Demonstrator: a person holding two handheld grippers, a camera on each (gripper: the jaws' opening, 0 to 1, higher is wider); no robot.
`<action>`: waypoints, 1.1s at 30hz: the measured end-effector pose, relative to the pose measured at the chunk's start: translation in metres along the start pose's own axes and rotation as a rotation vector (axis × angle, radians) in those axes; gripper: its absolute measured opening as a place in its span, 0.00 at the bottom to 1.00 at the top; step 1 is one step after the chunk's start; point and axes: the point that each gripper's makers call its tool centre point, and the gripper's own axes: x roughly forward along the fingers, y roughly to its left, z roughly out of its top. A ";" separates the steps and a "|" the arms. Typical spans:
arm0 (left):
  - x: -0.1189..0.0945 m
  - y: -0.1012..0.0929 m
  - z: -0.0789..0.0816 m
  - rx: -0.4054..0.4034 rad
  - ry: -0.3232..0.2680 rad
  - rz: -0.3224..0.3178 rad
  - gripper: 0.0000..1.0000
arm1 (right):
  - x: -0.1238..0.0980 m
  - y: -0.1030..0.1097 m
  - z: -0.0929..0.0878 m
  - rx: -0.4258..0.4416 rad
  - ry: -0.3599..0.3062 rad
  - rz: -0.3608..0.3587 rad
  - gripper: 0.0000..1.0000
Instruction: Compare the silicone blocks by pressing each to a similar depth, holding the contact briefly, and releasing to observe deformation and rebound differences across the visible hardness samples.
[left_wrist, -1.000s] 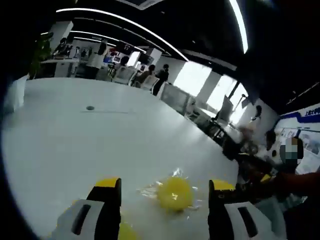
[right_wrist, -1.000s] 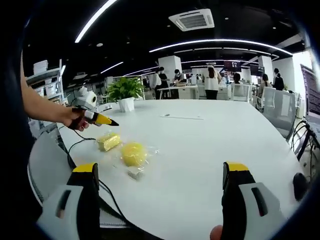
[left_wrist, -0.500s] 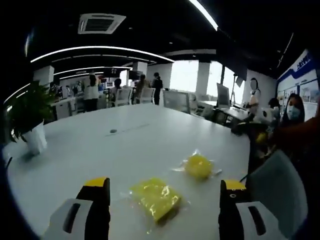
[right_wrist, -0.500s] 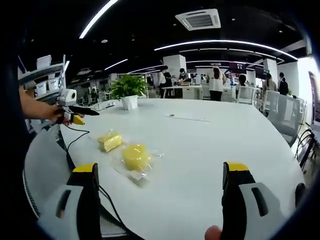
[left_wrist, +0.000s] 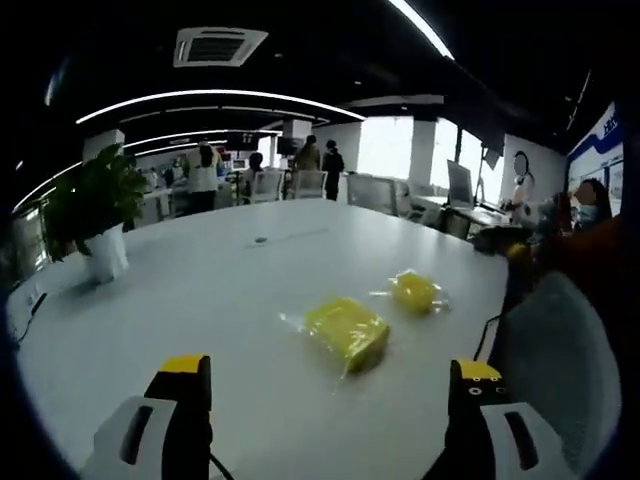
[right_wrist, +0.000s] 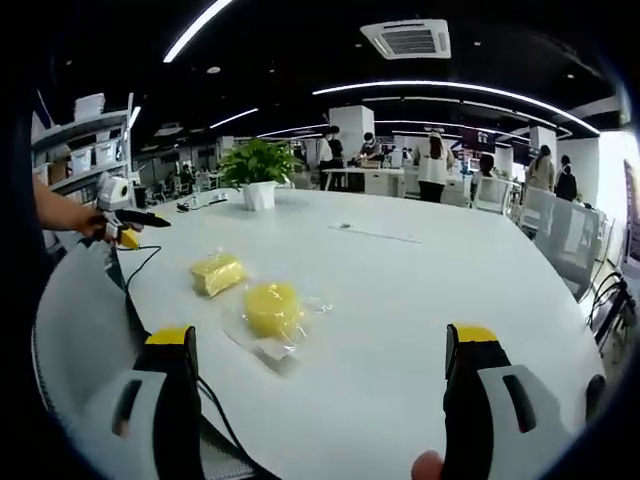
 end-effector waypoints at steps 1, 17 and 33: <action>-0.003 0.004 -0.004 -0.018 0.001 0.009 1.00 | 0.001 0.002 0.000 -0.007 0.004 0.002 0.97; -0.031 0.017 -0.008 -0.044 -0.049 0.088 1.00 | 0.003 0.003 -0.012 0.033 0.026 0.017 0.97; -0.010 -0.015 0.001 0.011 -0.042 0.019 1.00 | 0.006 0.016 -0.022 0.051 0.045 0.029 0.97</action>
